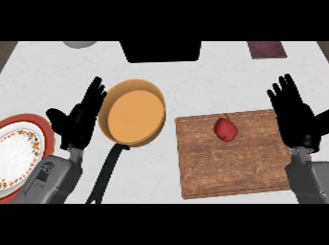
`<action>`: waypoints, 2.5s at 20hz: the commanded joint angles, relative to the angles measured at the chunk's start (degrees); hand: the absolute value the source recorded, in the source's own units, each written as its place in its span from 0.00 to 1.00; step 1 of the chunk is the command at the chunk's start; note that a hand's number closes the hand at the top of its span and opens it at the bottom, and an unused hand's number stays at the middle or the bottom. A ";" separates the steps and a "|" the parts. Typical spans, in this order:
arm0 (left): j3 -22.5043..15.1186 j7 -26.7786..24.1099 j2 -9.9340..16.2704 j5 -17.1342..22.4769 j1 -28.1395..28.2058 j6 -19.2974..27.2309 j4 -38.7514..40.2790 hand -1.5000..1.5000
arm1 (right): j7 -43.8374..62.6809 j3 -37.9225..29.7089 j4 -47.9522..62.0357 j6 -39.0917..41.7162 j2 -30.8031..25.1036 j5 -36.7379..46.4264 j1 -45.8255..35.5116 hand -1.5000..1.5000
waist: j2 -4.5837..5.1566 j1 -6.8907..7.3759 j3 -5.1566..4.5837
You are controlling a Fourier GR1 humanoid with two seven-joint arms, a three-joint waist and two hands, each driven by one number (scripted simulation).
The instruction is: Pick the bell pepper from the cutting board and place it in the pot
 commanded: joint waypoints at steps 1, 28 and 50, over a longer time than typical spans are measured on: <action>0.33 3.26 1.87 -0.51 -0.60 -1.11 -0.67 0.50 | -2.78 1.52 4.88 0.78 1.45 2.41 -2.06 0.00 | -2.09 1.32 -1.73; 0.48 16.22 4.97 -0.34 5.56 4.33 -17.24 0.50 | 49.59 34.19 -27.88 22.01 -20.26 60.00 -14.21 0.00 | -3.11 0.37 -2.10; 2.19 17.63 5.15 -1.03 9.77 2.62 -21.95 0.50 | 67.91 31.09 -11.38 35.37 -7.97 56.33 -19.61 0.00 | -2.36 0.81 -1.86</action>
